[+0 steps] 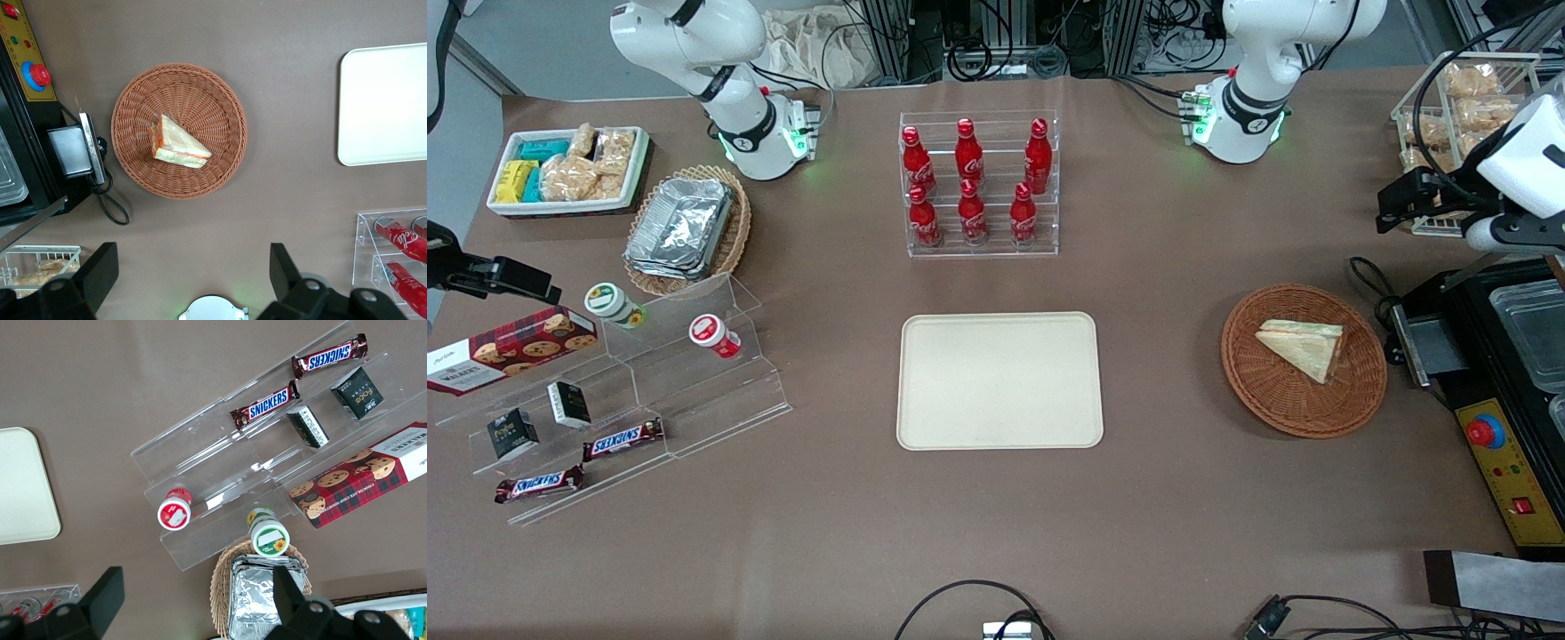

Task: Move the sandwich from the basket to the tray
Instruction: 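Move the left gripper over the wicker basket above the wrapped sandwich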

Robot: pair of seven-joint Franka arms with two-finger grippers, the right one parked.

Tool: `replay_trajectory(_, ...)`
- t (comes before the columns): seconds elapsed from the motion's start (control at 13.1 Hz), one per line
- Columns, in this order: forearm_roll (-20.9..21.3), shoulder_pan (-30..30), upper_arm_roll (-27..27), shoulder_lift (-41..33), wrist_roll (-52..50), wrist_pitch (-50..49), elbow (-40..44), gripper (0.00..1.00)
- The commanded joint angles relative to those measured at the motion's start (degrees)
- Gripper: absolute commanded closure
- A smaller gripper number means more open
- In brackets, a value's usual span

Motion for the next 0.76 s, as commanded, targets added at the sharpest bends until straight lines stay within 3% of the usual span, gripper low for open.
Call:
replay_trajectory(0.0,-0.81,-0.63,0.48,-1.03,-0.82,-0.16,-0.95,0.00)
replay_trajectory(0.46,1.81,-0.28,1.00,3.35,-0.38,-1.04,-0.42,0.00)
replay_trajectory(0.69,2.09,4.54,1.53,5.82,0.14,0.79,-2.34,0.00)
